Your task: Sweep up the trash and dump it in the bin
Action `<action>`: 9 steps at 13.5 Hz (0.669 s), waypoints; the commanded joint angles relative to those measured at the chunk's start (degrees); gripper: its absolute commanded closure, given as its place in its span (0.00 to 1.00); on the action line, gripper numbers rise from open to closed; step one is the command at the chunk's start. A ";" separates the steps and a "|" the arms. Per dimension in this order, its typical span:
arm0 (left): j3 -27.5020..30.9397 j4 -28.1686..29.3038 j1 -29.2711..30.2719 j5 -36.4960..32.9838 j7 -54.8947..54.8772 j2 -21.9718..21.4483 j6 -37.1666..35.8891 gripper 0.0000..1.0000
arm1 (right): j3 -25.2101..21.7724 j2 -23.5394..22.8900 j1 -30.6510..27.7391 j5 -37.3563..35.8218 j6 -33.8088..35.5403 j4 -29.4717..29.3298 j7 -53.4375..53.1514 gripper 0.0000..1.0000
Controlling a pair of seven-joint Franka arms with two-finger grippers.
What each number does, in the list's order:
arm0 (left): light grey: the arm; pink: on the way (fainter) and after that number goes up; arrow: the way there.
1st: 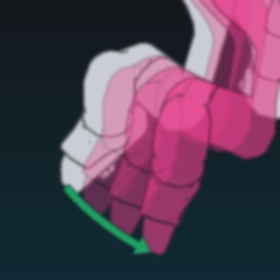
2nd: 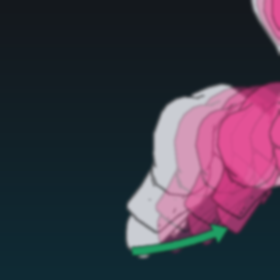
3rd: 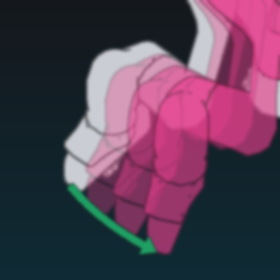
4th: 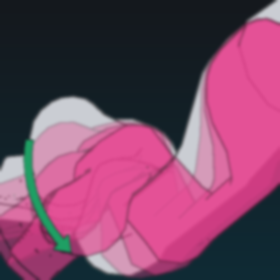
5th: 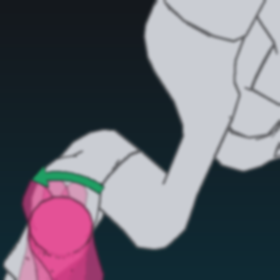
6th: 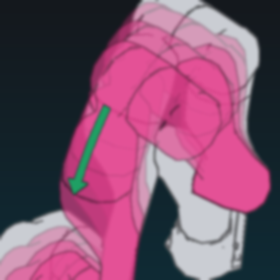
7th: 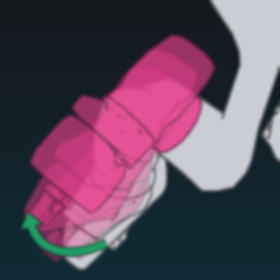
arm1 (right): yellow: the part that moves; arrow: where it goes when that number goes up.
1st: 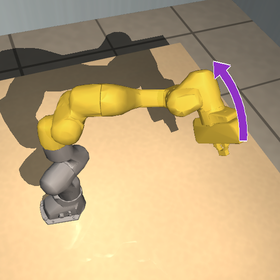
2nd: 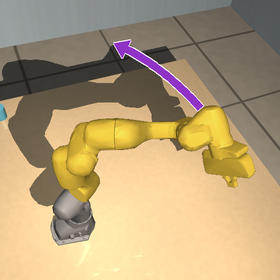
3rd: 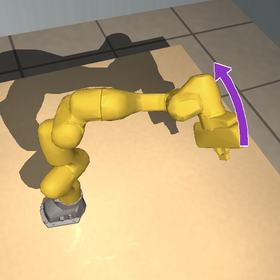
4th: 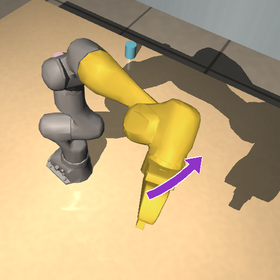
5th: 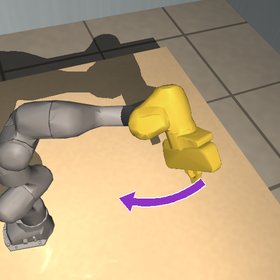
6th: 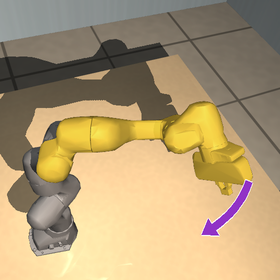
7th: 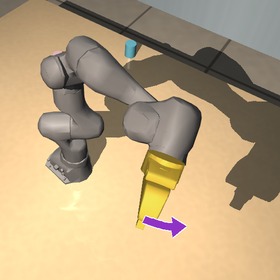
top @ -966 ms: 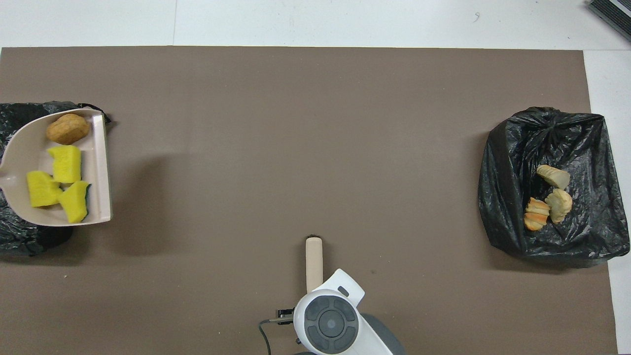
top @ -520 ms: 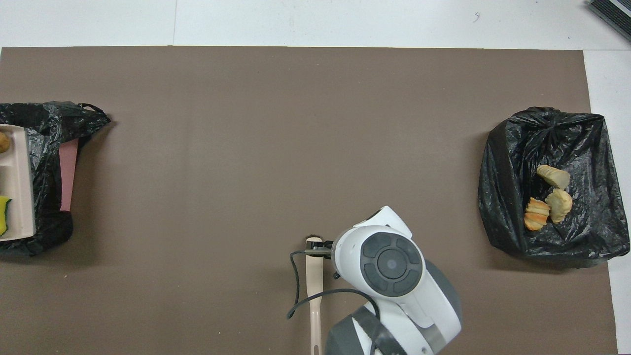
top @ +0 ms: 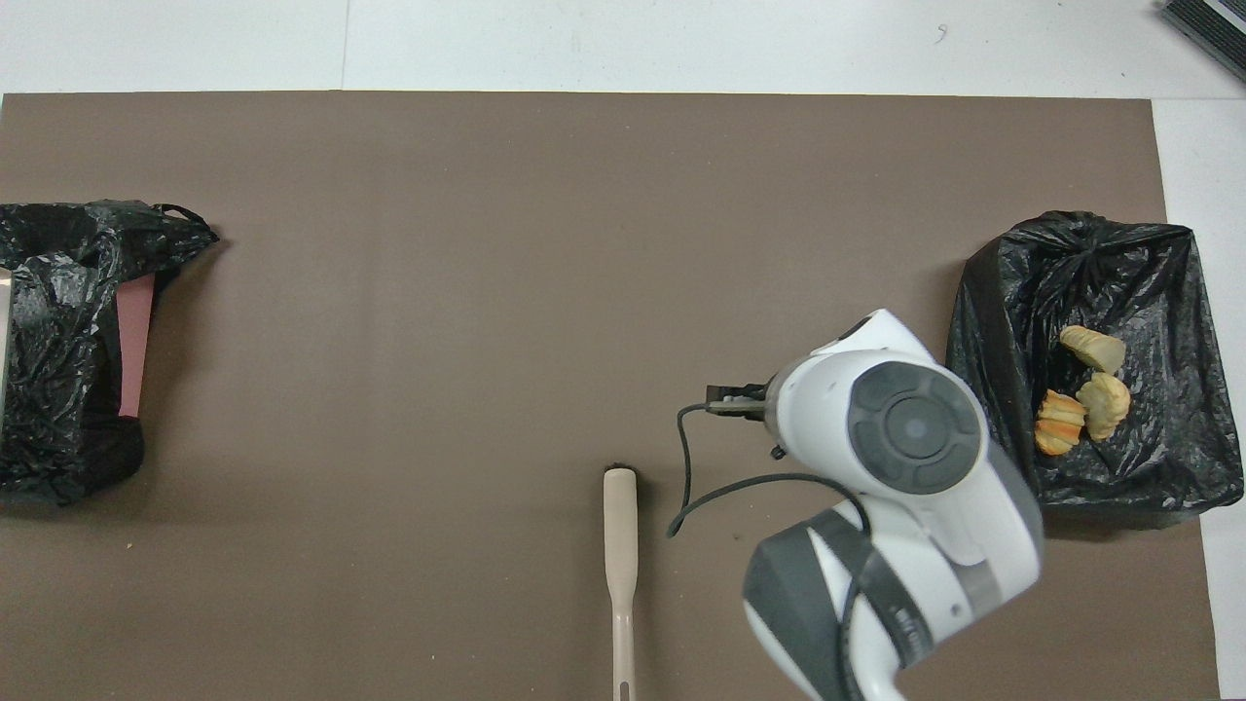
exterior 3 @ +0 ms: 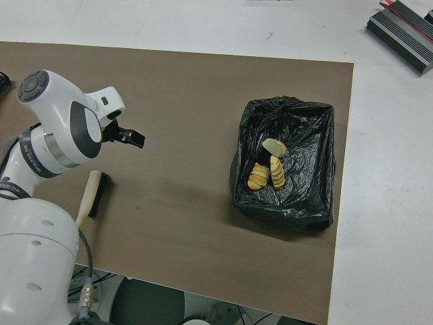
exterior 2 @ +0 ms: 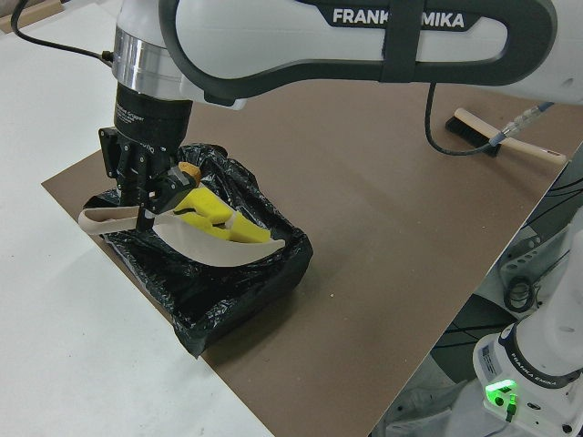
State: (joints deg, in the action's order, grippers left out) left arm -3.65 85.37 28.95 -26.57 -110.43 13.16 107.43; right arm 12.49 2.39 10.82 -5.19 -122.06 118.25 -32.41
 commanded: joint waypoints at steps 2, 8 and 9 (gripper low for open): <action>0.57 1.29 -3.80 -10.58 6.35 -0.15 2.43 1.00 | -7.37 -0.10 -0.27 -0.96 7.52 -7.14 11.01 0.00; 0.31 7.44 -7.32 -27.19 18.75 -3.57 2.87 1.00 | -16.09 0.86 -1.06 0.18 21.93 -19.35 23.00 0.00; 0.39 7.44 -8.63 -29.05 18.76 -3.84 2.53 1.00 | -16.61 1.04 -1.67 0.27 24.82 -21.11 23.09 0.00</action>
State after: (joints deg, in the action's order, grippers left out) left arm -3.90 89.16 21.91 -51.65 -93.53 12.48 108.56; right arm -3.88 3.41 10.33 -5.36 -102.14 101.20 -10.86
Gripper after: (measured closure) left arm 0.692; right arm 0.000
